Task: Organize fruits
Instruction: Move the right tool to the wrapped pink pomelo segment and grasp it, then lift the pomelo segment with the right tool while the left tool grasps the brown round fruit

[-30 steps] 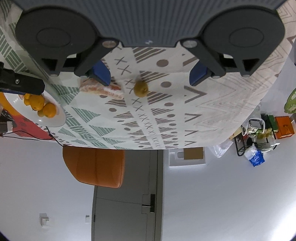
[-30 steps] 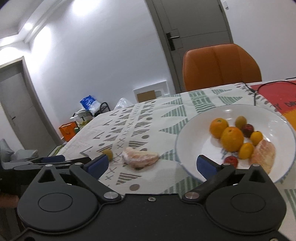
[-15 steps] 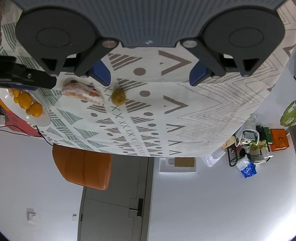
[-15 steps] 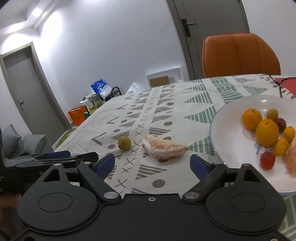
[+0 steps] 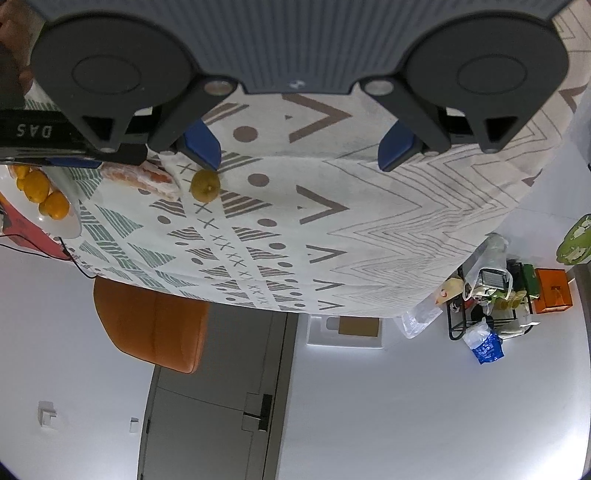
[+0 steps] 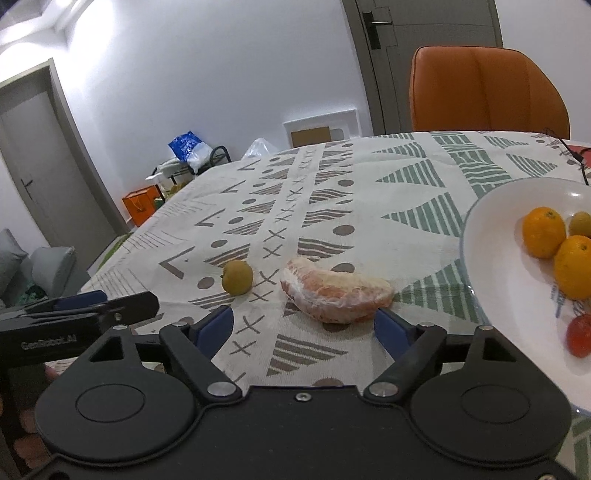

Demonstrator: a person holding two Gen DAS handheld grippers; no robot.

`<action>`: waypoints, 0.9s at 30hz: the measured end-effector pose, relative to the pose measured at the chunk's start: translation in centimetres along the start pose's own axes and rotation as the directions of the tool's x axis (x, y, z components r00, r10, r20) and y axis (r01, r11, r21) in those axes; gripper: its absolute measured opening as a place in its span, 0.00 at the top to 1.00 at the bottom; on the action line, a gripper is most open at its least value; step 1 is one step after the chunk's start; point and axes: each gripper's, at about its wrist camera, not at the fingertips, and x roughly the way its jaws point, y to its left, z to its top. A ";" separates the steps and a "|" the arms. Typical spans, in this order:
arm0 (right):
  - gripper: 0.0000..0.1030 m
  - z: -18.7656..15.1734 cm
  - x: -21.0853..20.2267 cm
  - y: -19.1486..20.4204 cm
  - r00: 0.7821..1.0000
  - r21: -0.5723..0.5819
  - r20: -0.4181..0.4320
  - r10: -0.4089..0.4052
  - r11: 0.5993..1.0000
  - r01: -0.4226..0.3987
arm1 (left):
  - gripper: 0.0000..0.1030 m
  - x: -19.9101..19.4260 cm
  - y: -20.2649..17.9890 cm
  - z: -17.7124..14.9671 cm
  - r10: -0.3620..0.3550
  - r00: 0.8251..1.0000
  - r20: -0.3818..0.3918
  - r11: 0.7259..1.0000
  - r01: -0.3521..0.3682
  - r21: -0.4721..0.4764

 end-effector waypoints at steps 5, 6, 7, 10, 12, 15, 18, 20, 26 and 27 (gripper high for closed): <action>0.18 0.3 0.9 0.4 1.000 -0.018 -0.007 -0.016 1.000 0.016 | 0.12 0.3 0.7 0.0 0.003 1.000 -0.002 1.000 -0.003 -0.016; 0.18 0.3 1.1 0.5 1.000 -0.024 -0.007 -0.019 1.000 0.019 | 0.12 0.3 0.8 0.0 0.004 1.000 -0.003 1.000 -0.004 -0.018; 0.17 0.4 1.3 0.6 1.000 -0.032 -0.007 -0.024 0.999 0.023 | 0.12 0.4 0.9 0.0 0.005 1.000 -0.004 1.000 -0.005 -0.020; 0.17 0.7 1.8 0.9 0.999 -0.057 -0.007 -0.043 0.997 0.042 | 0.12 0.5 1.1 0.1 0.008 1.000 -0.004 1.000 -0.008 -0.023; 0.17 0.9 2.2 1.1 0.998 -0.079 -0.006 -0.059 0.995 0.058 | 0.12 0.6 1.2 0.1 0.008 1.000 -0.004 1.000 -0.008 -0.027; 0.17 1.1 2.7 1.4 0.997 -0.113 -0.004 -0.082 0.990 0.081 | 0.12 0.8 1.5 0.1 0.009 1.000 -0.006 0.999 -0.009 -0.033; 0.16 1.3 3.2 1.6 0.995 -0.139 -0.005 -0.095 0.986 0.094 | 0.12 0.9 1.7 0.2 0.009 1.000 -0.007 0.999 -0.009 -0.038; 0.16 1.4 3.5 1.8 0.994 -0.156 -0.006 -0.105 0.983 0.102 | 0.12 1.0 1.8 0.2 0.008 1.000 -0.008 0.999 -0.008 -0.041; 0.15 1.6 4.0 2.2 0.992 -0.196 -0.008 -0.125 0.973 0.121 | 0.12 1.3 2.0 0.3 0.009 1.000 -0.009 0.999 -0.010 -0.046; 0.14 1.6 4.1 2.2 0.992 -0.200 -0.009 -0.126 0.972 0.121 | 0.12 1.3 2.0 0.3 0.009 1.000 -0.009 0.999 -0.009 -0.046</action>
